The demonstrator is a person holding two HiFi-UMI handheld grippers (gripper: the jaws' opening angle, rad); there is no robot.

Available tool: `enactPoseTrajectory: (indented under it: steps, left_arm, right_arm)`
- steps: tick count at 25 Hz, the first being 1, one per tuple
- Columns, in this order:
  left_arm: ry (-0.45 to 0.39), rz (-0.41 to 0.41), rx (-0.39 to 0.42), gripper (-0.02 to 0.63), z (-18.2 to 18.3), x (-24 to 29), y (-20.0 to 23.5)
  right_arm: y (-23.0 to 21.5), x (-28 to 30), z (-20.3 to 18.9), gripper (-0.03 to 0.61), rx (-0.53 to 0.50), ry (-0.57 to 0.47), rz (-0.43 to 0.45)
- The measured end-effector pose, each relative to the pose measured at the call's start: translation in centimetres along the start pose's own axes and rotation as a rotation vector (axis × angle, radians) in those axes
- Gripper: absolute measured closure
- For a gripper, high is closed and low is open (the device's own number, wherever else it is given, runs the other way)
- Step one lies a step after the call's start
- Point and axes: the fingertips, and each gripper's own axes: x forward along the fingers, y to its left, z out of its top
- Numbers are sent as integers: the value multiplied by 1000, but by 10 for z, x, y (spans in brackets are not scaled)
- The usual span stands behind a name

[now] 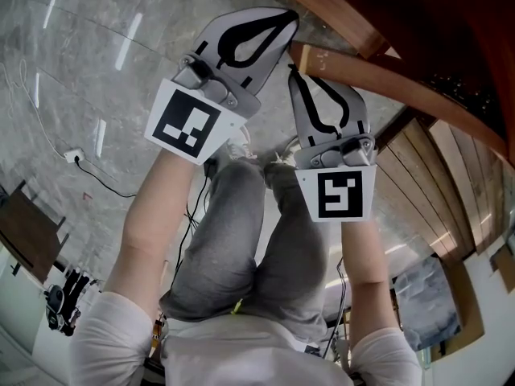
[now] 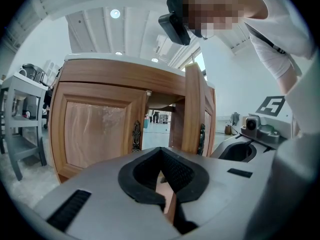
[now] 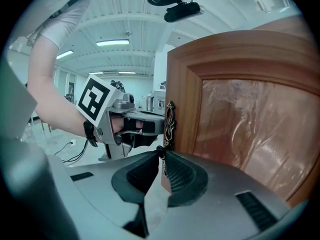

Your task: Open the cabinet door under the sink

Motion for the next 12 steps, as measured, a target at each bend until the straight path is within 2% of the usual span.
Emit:
enactPoseTrajectory:
  steps: [12]
  left_arm:
    - [46,-12,-5,604,-7,-23,-25]
  right_arm:
    - [19,-18,-10,522,2,17,38]
